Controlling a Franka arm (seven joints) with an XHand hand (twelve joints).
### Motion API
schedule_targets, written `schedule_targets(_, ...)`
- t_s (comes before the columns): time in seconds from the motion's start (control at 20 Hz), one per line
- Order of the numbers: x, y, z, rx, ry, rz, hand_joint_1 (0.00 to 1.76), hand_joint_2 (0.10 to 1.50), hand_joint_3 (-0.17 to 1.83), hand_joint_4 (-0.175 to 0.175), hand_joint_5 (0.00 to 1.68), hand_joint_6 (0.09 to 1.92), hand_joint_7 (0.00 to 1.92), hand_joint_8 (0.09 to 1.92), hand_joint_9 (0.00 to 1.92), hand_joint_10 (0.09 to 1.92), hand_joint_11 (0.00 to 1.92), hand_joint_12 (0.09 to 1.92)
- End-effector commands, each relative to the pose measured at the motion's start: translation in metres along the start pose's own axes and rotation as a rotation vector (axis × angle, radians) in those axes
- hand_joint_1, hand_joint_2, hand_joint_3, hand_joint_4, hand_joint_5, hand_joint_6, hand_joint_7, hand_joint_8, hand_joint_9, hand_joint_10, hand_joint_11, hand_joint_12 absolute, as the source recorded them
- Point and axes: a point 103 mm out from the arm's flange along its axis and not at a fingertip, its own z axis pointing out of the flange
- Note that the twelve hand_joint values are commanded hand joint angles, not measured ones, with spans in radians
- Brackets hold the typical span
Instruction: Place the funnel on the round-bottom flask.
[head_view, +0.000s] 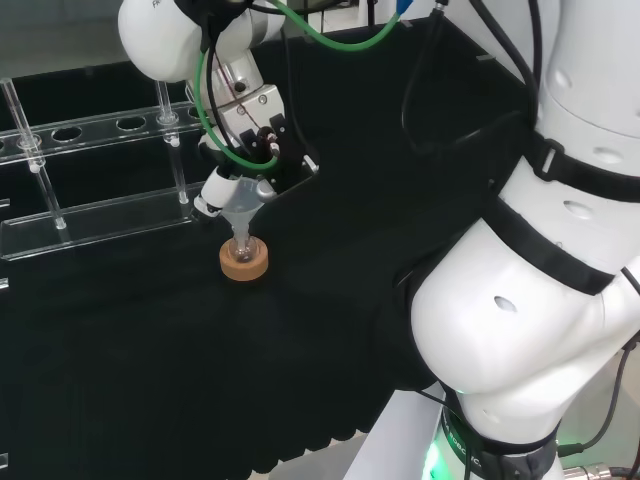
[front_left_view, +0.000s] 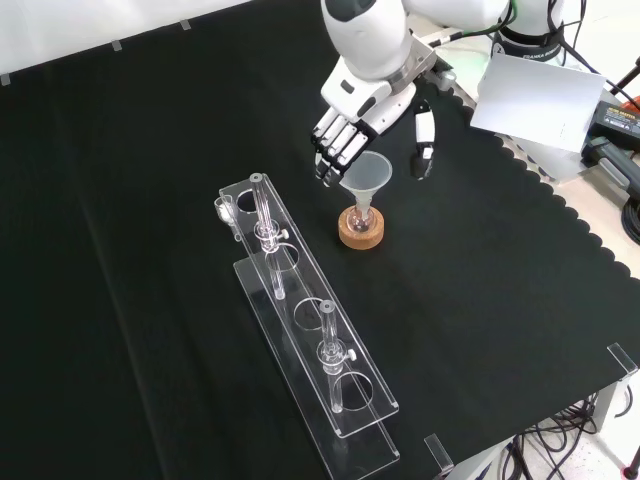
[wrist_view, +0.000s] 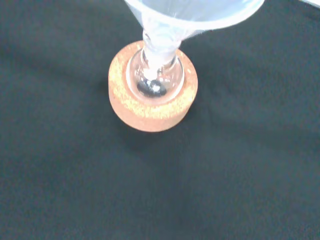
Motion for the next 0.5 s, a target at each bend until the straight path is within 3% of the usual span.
schedule_targets(0.05,-0.046,-0.020,-0.020,-0.095,0.058,0.016,0.52,0.72,0.22,-0.041,0.20,0.09,0.05,0.52,0.22,0.70,0.16,1.43)
schedule_targets(0.5,-0.088,-0.028,-0.027,-0.085,0.090,0.057,0.53,0.73,0.23,-0.041,0.22,0.09,0.04,0.59,0.23,0.71,0.14,1.42)
